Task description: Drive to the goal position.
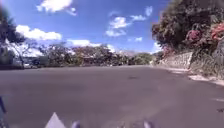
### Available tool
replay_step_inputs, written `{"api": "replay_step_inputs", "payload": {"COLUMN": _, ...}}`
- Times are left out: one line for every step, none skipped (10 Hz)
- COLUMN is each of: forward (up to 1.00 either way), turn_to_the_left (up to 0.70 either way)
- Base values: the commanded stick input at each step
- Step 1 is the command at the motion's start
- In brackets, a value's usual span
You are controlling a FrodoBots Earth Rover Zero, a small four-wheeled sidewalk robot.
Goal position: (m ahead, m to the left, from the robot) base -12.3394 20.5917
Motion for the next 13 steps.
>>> {"api": "replay_step_inputs", "payload": {"forward": 0.00, "turn_to_the_left": 1.00}}
{"api": "replay_step_inputs", "payload": {"forward": 0.00, "turn_to_the_left": 1.00}}
{"api": "replay_step_inputs", "payload": {"forward": 0.00, "turn_to_the_left": 1.00}}
{"api": "replay_step_inputs", "payload": {"forward": 0.00, "turn_to_the_left": 1.00}}
{"api": "replay_step_inputs", "payload": {"forward": 0.00, "turn_to_the_left": 1.00}}
{"api": "replay_step_inputs", "payload": {"forward": 0.00, "turn_to_the_left": 1.00}}
{"api": "replay_step_inputs", "payload": {"forward": 0.00, "turn_to_the_left": 1.00}}
{"api": "replay_step_inputs", "payload": {"forward": 0.00, "turn_to_the_left": 1.00}}
{"api": "replay_step_inputs", "payload": {"forward": 0.00, "turn_to_the_left": 1.00}}
{"api": "replay_step_inputs", "payload": {"forward": 0.00, "turn_to_the_left": 1.00}}
{"api": "replay_step_inputs", "payload": {"forward": 0.00, "turn_to_the_left": 1.00}}
{"api": "replay_step_inputs", "payload": {"forward": 0.00, "turn_to_the_left": 1.00}}
{"api": "replay_step_inputs", "payload": {"forward": 0.00, "turn_to_the_left": 1.00}}
